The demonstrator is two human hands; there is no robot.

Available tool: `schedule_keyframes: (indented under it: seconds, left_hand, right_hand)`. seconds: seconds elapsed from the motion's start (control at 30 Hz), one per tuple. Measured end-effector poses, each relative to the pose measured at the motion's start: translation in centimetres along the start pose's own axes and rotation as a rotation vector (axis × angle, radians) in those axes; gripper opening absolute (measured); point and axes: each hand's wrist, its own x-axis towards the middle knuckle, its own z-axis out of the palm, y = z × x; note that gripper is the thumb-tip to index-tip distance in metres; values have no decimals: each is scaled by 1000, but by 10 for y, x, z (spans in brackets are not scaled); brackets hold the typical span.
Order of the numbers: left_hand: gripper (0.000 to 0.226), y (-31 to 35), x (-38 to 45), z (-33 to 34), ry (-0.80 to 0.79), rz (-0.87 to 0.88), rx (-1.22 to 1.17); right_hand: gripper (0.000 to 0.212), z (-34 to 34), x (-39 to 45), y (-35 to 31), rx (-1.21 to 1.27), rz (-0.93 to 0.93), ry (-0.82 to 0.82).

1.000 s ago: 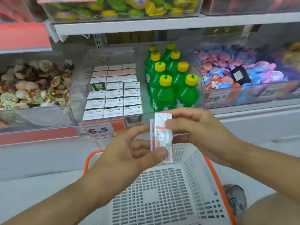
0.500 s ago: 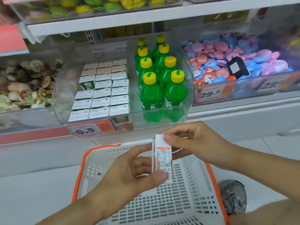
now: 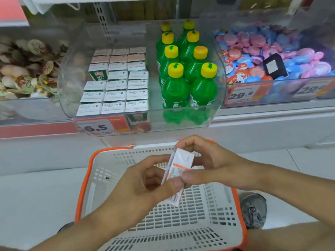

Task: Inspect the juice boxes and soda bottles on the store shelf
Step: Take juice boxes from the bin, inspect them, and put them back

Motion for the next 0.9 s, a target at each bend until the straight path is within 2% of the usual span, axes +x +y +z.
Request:
schedule_keyframes:
  seconds: [0.07, 0.17, 0.23, 0.3, 0.4, 0.5, 0.57, 0.73, 0.83, 0.9]
  left_hand:
    - [45, 4, 3, -4, 29, 26, -22]
    - [47, 6, 7, -11, 3, 35, -12]
    - [49, 5, 9, -13, 1, 55, 83]
    - [57, 1, 11, -16, 79, 118, 264]
    - [62, -1, 11, -20, 292, 257, 537]
    - [57, 0, 9, -26, 416, 371, 704]
    - [55, -1, 5, -32, 463, 387, 681]
    - [56, -5, -10, -42, 498, 290, 484]
    - [46, 2, -14, -40, 449, 242, 259]
    - [42, 5, -14, -37, 409, 241, 214]
  right_hand:
    - [56, -1, 5, -9, 139, 49, 22]
    - [49, -1, 13, -18, 98, 72, 128]
    - [54, 2, 18, -20, 76, 92, 198]
    - [56, 10, 23, -21, 59, 104, 256]
    - [40, 28, 32, -23, 38, 101, 297]
    - [47, 39, 37, -27, -70, 43, 332]
    - [52, 46, 39, -30, -97, -19, 306]
    - [33, 62, 50, -33, -127, -48, 357]
    - [24, 67, 55, -34, -27, -1, 331]
    - [20, 67, 53, -37, 67, 30, 325]
